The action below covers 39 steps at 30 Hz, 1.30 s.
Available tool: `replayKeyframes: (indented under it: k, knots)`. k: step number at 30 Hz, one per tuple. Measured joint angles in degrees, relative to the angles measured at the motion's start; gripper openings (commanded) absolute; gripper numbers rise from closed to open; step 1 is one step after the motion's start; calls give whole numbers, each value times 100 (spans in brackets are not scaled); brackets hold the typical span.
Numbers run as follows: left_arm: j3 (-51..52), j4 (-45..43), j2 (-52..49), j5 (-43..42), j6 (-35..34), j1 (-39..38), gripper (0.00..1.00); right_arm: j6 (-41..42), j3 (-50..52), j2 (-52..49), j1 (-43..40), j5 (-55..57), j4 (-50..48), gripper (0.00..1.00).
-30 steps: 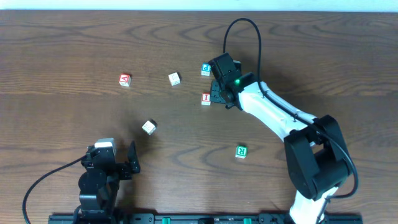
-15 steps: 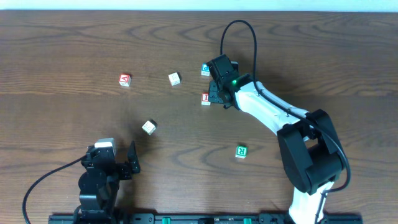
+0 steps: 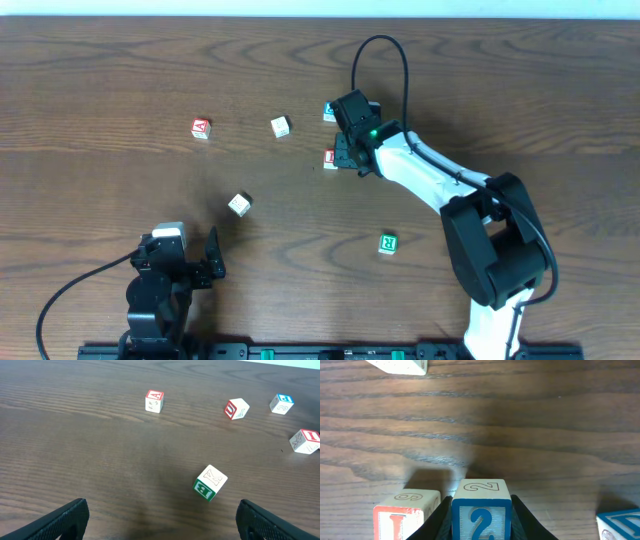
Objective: Spell out Ai2
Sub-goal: 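Carry the blue '2' block left beside the red 'I' block, then lower the blue '2' block right of 'I' and release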
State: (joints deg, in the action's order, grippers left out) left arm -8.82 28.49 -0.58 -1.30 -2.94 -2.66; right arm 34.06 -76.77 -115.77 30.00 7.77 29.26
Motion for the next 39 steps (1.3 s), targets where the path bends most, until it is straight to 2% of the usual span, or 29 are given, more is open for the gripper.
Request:
replayKeyframes:
  k: [13, 14, 18, 26, 39]
  knots:
    - [0, 0, 0, 0, 0, 0, 95, -2, -11, -66, 101, 44, 4, 2]
    - [0, 0, 0, 0, 0, 0, 95, -2, -11, -66, 101, 46, 4, 9]
    - [0, 0, 0, -2, 0, 0, 95, -2, -11, -66, 98, 46, 4, 23]
    - [0, 0, 0, 0, 0, 0, 95, -28, -11, -79, 98, 66, 4, 39]
    - [0, 0, 0, 0, 0, 0, 95, -35, -11, -162, 98, 74, 0, 43]
